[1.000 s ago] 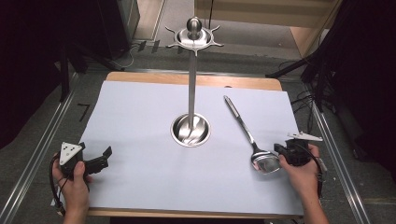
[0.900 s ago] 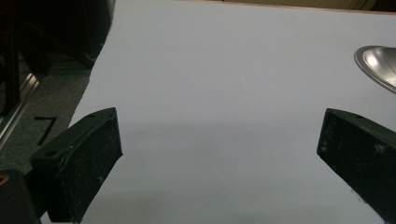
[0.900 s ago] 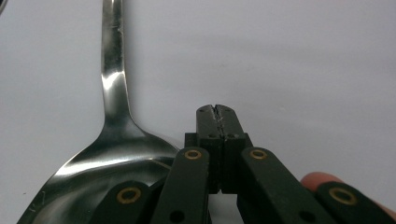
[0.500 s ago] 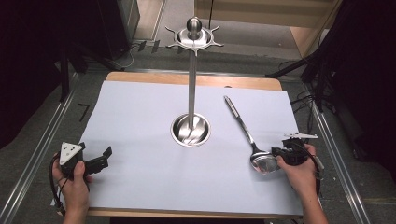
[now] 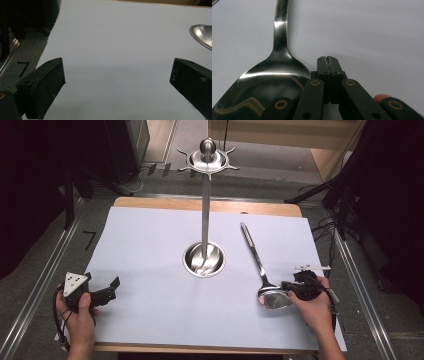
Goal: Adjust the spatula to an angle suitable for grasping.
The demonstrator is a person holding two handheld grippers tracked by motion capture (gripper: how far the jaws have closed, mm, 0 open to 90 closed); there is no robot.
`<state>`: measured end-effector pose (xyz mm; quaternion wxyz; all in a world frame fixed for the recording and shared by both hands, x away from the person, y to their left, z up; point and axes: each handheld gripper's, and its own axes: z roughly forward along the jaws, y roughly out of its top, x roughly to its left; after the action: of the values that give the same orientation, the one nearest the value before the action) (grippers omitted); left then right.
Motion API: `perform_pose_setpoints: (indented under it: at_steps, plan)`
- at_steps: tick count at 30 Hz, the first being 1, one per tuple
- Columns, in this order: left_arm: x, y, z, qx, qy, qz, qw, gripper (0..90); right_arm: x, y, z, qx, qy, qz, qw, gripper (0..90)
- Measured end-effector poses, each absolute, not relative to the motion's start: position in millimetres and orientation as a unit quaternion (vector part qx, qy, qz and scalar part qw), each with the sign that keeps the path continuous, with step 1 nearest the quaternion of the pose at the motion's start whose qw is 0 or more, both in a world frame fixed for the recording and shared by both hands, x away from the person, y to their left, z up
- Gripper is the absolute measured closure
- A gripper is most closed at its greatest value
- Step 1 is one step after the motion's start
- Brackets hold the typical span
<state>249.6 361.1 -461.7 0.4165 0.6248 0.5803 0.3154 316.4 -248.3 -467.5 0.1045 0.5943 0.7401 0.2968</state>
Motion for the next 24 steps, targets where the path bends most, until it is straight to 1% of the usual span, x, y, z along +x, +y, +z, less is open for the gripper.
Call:
perform_pose_setpoints:
  at_steps: [13,16,18,20,22,23,24]
  plan:
    - [249.7,361.1,-461.7,0.624,0.581,0.315,0.417,0.5,310.0,-213.5,-466.6,0.554,0.770,0.306,0.080,90.0]
    - [249.6,361.2,-461.7,0.624,0.581,0.315,0.417,0.5,313.1,-213.8,-464.4,0.557,0.764,0.312,0.090,89.9]
    - [249.9,361.4,-461.8,0.624,0.581,0.315,0.417,0.5,318.0,-217.8,-461.1,0.574,0.745,0.327,0.090,79.1]
    - [249.9,361.6,-461.8,0.624,0.580,0.314,0.418,0.5,322.3,-218.7,-457.7,0.587,0.732,0.332,0.093,73.3]
    - [249.9,361.6,-461.7,0.624,0.580,0.314,0.418,0.5,326.1,-217.4,-454.9,0.596,0.727,0.329,0.094,62.7]
    - [249.9,361.7,-461.7,0.625,0.580,0.313,0.418,0.5,328.2,-215.9,-453.5,0.599,0.723,0.329,0.096,59.1]
    - [249.9,361.7,-461.7,0.625,0.580,0.313,0.418,0.5,328.2,-215.9,-453.5,0.599,0.723,0.329,0.096,59.1]
